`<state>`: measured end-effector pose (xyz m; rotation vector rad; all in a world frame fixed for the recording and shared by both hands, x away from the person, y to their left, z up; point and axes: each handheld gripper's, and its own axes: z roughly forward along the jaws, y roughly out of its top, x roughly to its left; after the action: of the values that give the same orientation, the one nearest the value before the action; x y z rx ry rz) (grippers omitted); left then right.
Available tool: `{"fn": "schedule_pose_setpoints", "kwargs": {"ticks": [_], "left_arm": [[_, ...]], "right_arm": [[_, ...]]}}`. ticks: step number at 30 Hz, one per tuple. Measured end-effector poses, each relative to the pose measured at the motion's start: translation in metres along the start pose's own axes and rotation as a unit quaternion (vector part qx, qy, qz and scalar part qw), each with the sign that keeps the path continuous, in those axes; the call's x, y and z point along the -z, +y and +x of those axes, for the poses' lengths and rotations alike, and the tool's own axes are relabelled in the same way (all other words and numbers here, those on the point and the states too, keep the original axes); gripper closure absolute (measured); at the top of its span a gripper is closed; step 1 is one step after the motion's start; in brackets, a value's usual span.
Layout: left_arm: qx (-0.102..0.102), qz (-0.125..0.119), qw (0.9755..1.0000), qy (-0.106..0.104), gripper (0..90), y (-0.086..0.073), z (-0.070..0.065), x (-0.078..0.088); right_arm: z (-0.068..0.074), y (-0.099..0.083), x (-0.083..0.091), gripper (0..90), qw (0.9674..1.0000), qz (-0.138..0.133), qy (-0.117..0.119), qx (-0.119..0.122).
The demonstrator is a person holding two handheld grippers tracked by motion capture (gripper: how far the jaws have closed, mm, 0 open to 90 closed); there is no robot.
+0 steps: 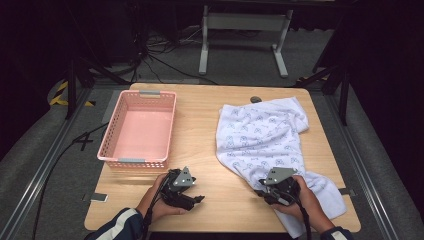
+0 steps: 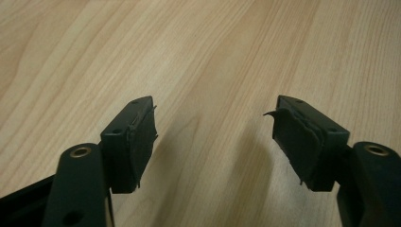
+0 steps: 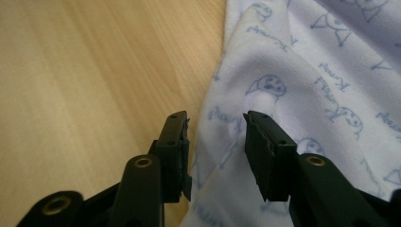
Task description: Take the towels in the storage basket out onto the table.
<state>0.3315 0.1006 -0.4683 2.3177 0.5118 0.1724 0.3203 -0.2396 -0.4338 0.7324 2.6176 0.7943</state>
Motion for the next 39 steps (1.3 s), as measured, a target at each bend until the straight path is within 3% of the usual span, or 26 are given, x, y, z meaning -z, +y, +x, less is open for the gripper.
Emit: {"fn": "schedule_pose_setpoints", "kwargs": {"ticks": [2, 5, 6, 7, 9, 12, 15, 18, 21, 23, 27, 28, 29, 30, 31, 32, 36, 39], "left_arm": [[0.000, 0.006, 1.0000, 0.001, 30.3, -0.003, 0.001, 0.001], [0.002, 0.006, 1.0000, 0.005, 30.0, -0.006, -0.001, 0.002], [0.006, 0.008, 0.9999, 0.005, 30.0, -0.007, -0.002, 0.002], [0.006, 0.005, 1.0000, 0.006, 29.8, -0.008, -0.002, 0.002], [0.002, 0.004, 0.9999, 0.011, 29.9, -0.007, -0.003, 0.001], [0.001, 0.004, 0.9999, 0.013, 29.1, -0.007, -0.004, 0.000], [0.002, 0.003, 0.9999, 0.012, 28.9, -0.007, -0.004, 0.000], [0.001, 0.001, 0.9999, 0.011, 28.9, -0.007, -0.004, -0.001], [0.000, 0.002, 0.9999, 0.013, 28.8, -0.007, -0.004, -0.001], [0.001, 0.006, 0.9999, 0.012, 28.6, -0.006, -0.005, -0.001], [-0.003, 0.007, 0.9999, 0.013, 28.5, -0.001, -0.005, -0.004], [0.005, 0.011, 0.9999, 0.007, 28.7, 0.001, -0.006, -0.005], [0.007, 0.005, 1.0000, 0.005, 29.8, 0.002, -0.006, -0.007], [0.007, 0.005, 1.0000, 0.005, 30.1, 0.002, -0.006, -0.007], [0.002, 0.009, 1.0000, 0.001, 30.4, 0.006, -0.006, -0.010], [0.002, 0.009, 1.0000, 0.001, 30.4, 0.006, -0.006, -0.010], [0.008, 0.003, 0.9999, -0.008, 31.3, 0.016, -0.008, -0.017], [0.007, -0.009, 0.9997, -0.023, 31.9, 0.032, -0.012, -0.025]], "right_arm": [[-0.006, 0.003, -0.009, 58.8, 0.9998, 0.015, -0.015, -0.002], [-0.013, 0.002, -0.014, 59.9, 0.9996, 0.026, -0.012, -0.005], [-0.017, 0.003, -0.015, 61.5, 0.9995, 0.024, -0.012, -0.016], [-0.021, 0.003, -0.016, 66.4, 0.9991, 0.027, -0.022, -0.022], [-0.024, 0.004, -0.017, 76.4, 0.9993, 0.031, -0.014, -0.015], [-0.024, 0.009, -0.017, 81.7, 0.9996, 0.027, -0.005, -0.005], [-0.024, 0.020, -0.007, 82.0, 0.9995, -0.011, 0.029, -0.006], [-0.030, 0.036, 0.017, 81.7, 0.9946, -0.083, 0.061, -0.016], [-0.048, 0.042, 0.041, 81.3, 0.9880, -0.137, 0.055, -0.045], [-0.067, 0.034, 0.052, 80.9, 0.9855, -0.148, 0.040, -0.073], [-0.094, 0.006, 0.057, 79.4, 0.9836, -0.137, 0.006, -0.117], [-0.099, -0.003, 0.057, 79.0, 0.9825, -0.133, -0.002, -0.131], [-0.105, -0.015, 0.057, 78.7, 0.9828, -0.119, -0.017, -0.140], [-0.105, -0.015, 0.057, 78.7, 0.9828, -0.119, -0.017, -0.140], [-0.112, -0.033, 0.054, 77.6, 0.9821, -0.097, -0.039, -0.157], [-0.112, -0.033, 0.054, 77.6, 0.9821, -0.097, -0.039, -0.157], [-0.117, -0.062, 0.045, 74.8, 0.9831, -0.042, -0.074, -0.162], [-0.118, -0.072, 0.042, 67.3, 0.9814, -0.030, -0.090, -0.167]]}}
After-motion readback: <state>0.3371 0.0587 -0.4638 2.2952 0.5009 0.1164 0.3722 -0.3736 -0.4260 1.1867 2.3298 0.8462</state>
